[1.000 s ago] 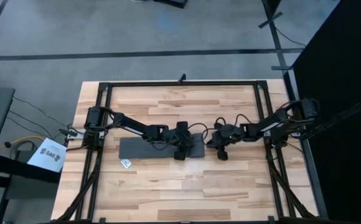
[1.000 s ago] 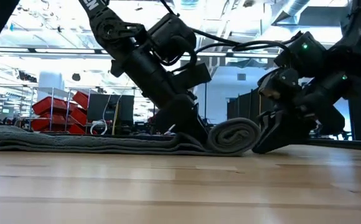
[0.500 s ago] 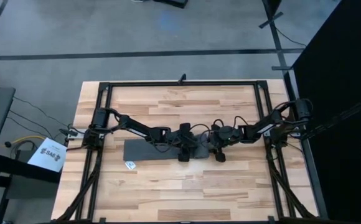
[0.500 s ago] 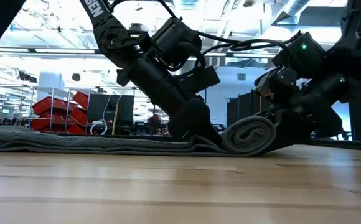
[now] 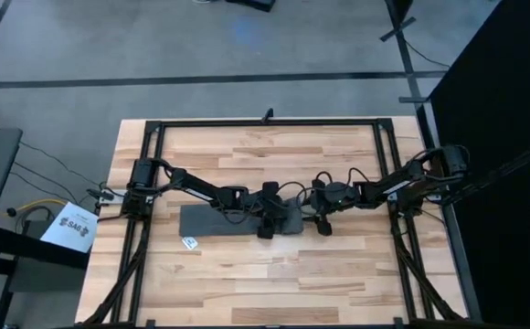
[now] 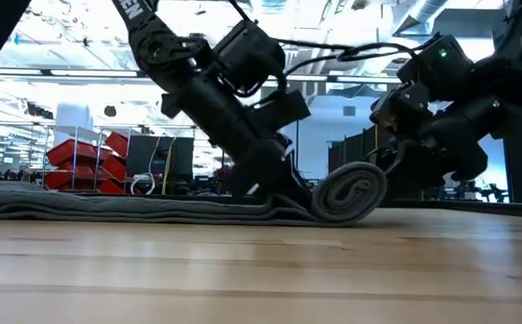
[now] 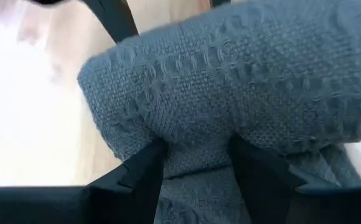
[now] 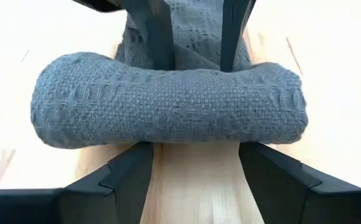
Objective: Roll towel
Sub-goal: Roll the gray towel
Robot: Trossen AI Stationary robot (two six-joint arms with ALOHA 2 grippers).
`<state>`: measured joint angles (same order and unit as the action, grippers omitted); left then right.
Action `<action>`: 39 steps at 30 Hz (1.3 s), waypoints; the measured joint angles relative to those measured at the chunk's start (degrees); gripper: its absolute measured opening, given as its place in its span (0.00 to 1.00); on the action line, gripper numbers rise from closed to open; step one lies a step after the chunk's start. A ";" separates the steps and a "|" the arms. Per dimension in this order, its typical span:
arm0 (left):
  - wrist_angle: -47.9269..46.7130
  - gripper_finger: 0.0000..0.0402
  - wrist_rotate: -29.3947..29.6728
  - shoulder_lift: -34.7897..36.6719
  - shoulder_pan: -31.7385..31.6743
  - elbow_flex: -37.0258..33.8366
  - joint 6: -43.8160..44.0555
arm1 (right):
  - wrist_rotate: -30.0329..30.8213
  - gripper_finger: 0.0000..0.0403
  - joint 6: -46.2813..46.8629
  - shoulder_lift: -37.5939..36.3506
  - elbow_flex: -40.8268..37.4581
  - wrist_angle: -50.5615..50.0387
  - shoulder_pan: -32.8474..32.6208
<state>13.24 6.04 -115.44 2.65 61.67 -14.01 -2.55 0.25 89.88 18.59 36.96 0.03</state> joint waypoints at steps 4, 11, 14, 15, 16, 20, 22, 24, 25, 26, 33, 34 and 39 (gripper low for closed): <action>-1.16 0.43 0.02 2.79 -0.02 0.14 -2.33 | -0.11 0.56 0.20 -0.02 0.00 -0.08 0.00; -12.51 0.43 2.64 8.18 0.02 0.22 -0.95 | -0.33 0.56 0.37 -0.07 2.15 0.01 -0.74; -19.67 0.43 3.08 10.65 0.09 0.37 3.84 | -0.35 0.56 0.35 -0.09 3.56 0.08 -0.85; -22.10 0.43 3.12 11.04 0.22 0.39 5.51 | -0.37 0.56 0.35 0.28 4.09 0.11 -0.80; -24.37 0.43 3.17 11.13 0.41 0.37 6.97 | -0.37 0.56 0.35 0.62 4.59 0.07 -0.77; -25.72 0.43 3.18 11.13 2.61 -1.99 10.83 | -0.37 0.56 0.31 4.24 6.92 -0.44 -0.76; -24.86 0.43 3.19 11.08 3.84 -3.98 12.57 | -0.38 0.56 0.30 6.65 8.62 -0.63 -0.76; -22.93 0.43 3.21 11.06 4.94 -5.54 14.16 | -0.50 0.56 0.20 9.29 10.50 -0.72 -0.79; -22.09 0.43 3.28 11.08 5.48 -6.01 14.69 | -0.57 0.56 0.18 10.43 11.29 -0.86 -0.79; -21.75 0.43 3.35 11.10 5.92 -6.48 15.14 | -0.57 0.56 0.18 11.40 12.16 -0.91 -0.79; -20.41 0.43 5.31 9.61 7.92 -7.34 17.26 | -0.56 0.56 0.20 12.22 15.64 -1.95 -0.81; -20.50 0.43 5.69 9.57 8.08 -7.34 17.26 | -0.56 0.56 0.20 12.03 15.86 -2.35 -0.93; -20.65 0.43 5.73 9.42 8.20 -7.37 17.30 | -0.52 0.56 -0.23 11.96 18.29 -5.97 -1.32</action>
<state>-7.42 11.77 -106.02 10.86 54.30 3.29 -3.07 0.02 101.84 36.88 31.00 -1.28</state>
